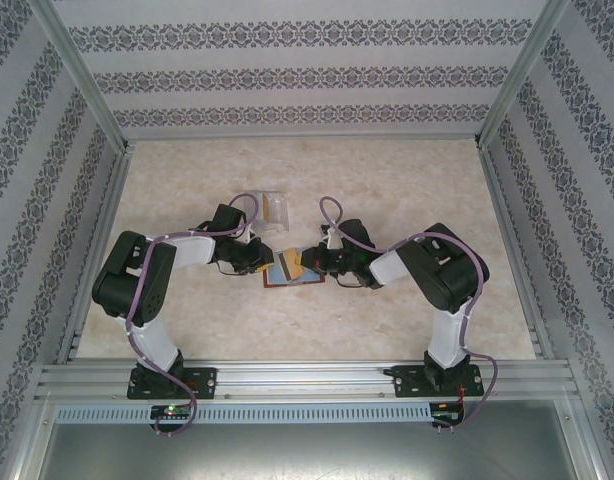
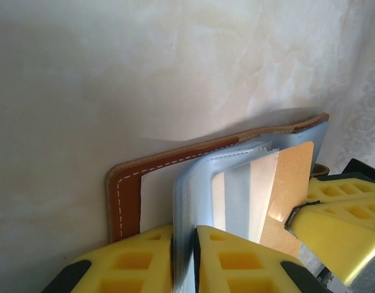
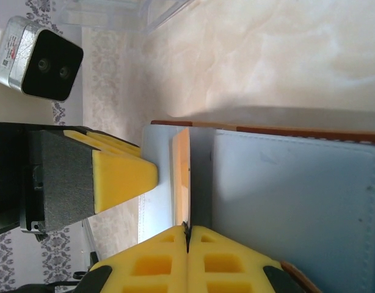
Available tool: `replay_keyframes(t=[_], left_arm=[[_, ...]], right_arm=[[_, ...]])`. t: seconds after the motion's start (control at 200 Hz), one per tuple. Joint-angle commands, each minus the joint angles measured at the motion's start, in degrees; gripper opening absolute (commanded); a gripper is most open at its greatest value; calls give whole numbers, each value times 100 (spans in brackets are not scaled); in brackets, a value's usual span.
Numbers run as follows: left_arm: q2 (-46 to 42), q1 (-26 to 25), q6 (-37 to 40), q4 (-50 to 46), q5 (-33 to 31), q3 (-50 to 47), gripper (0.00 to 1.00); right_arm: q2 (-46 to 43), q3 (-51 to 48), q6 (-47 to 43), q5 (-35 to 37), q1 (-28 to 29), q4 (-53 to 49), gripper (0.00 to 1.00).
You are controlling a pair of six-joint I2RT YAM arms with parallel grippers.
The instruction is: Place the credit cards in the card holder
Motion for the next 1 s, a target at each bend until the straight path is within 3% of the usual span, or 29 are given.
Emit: replay_keyframes(t=[0.0,0.48,0.824,0.999], left_arm=[[-60,50,135,-312,-214,-78,19],[-108,50,7,-187,-224,-234,17],[-109,58,-79,9,-224,-357,18],[-99,56,-82,5,-216,-332,17]], right_arm=[[-117,-244,198,364,153,210,0],[-158,-600,938,1936,847,937,0],[-95,-481,1125,2231,1270,670,0],[-262,-421,973,2286,1300,226,14]])
